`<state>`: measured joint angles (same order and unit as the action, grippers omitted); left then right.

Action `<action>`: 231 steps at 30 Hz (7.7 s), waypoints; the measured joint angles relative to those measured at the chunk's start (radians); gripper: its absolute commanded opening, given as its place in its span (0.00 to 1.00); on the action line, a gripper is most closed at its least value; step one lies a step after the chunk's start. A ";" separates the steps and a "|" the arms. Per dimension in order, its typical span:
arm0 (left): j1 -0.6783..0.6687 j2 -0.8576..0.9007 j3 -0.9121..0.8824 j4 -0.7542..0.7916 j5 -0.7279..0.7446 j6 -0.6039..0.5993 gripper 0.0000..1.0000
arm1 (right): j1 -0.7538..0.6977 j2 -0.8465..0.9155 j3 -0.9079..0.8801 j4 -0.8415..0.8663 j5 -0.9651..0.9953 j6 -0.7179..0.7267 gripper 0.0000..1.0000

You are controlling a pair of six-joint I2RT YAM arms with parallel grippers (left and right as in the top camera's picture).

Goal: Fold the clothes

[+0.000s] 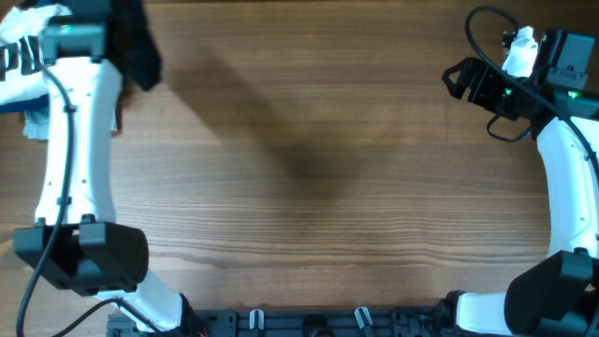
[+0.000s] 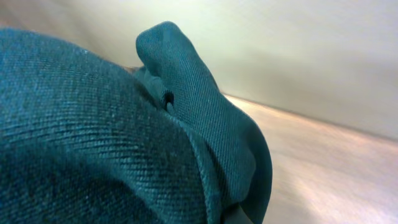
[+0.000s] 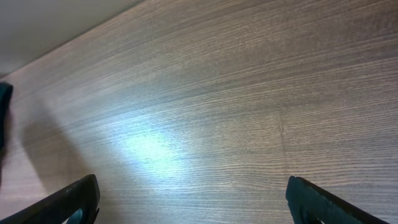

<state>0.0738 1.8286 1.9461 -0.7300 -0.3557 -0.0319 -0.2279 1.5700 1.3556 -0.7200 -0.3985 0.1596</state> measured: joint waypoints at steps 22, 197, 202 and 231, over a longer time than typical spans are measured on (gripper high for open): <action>0.269 0.198 0.000 0.181 -0.367 0.001 0.04 | 0.000 0.000 0.000 -0.002 0.000 0.000 0.96; -0.121 -1.479 -1.741 0.837 0.279 -0.244 1.00 | 0.149 -1.550 -1.348 0.721 0.329 -0.100 1.00; -0.100 -1.631 -1.838 0.835 0.279 -0.244 1.00 | 0.149 -1.551 -1.348 0.721 0.329 -0.100 1.00; -0.034 -1.816 -1.936 0.661 0.306 -0.244 1.00 | 0.149 -1.551 -1.348 0.721 0.329 -0.100 1.00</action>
<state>0.0399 0.0128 0.0101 -0.0685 -0.0502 -0.2756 -0.0788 0.0193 0.0078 0.0006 -0.0696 0.0597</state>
